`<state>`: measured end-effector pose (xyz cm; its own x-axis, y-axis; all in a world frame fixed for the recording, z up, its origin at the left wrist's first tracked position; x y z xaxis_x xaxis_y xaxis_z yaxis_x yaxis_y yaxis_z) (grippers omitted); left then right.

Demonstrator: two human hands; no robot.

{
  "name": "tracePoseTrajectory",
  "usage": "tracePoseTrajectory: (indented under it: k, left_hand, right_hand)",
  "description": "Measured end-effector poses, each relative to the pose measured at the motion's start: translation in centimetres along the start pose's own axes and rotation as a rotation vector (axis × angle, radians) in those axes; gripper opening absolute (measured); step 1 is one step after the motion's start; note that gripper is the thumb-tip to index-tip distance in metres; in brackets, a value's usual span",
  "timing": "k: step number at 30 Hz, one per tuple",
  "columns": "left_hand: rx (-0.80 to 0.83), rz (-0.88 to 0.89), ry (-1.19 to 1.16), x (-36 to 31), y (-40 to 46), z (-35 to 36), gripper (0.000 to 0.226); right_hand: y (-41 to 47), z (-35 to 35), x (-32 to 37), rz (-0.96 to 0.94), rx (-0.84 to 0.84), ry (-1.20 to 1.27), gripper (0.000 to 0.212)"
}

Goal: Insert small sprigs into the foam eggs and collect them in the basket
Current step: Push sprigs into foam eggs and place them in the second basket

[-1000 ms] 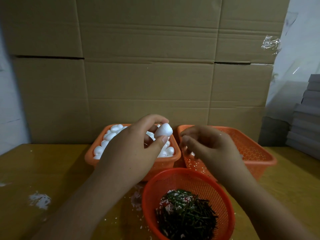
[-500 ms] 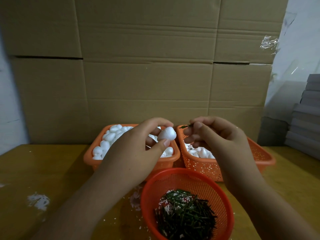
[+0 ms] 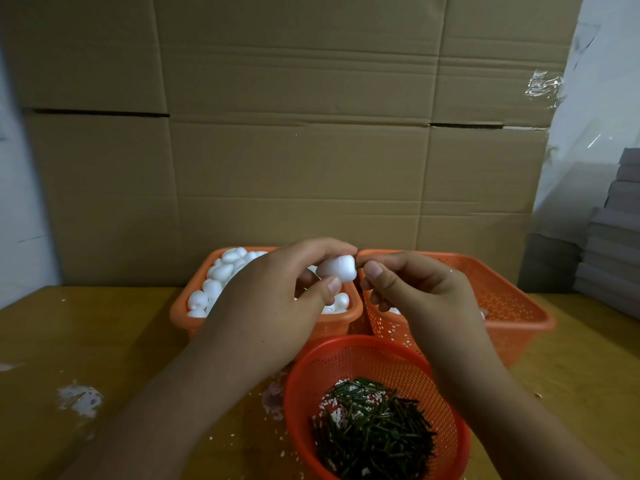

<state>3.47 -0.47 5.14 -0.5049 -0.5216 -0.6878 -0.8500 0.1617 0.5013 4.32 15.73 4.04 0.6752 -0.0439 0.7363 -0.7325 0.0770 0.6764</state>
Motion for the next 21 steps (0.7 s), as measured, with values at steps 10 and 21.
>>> tracePoseTrajectory:
  k: [10, 21]
  left_hand:
    - [-0.009, 0.034, -0.021, -0.4, -0.2, 0.0, 0.038]
    - [-0.057, 0.045, -0.107, -0.1, 0.2, -1.0, 0.035]
  right_hand:
    - [0.1, -0.1, -0.2, 0.018, 0.011, -0.006, 0.012]
    - [0.2, -0.8, -0.1, 0.075, -0.112, 0.09, 0.032]
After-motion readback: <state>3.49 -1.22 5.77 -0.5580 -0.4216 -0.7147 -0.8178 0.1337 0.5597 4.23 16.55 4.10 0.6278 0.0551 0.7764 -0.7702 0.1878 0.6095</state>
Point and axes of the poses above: each hand's wrist, its own y-axis towards the middle knuckle, its own z-axis out of the palm, x = y × z, the point moved 4 cm from there along y, towards the middle knuckle, and after that the axes turned 9 degrees about -z, right-handed, at the moved point
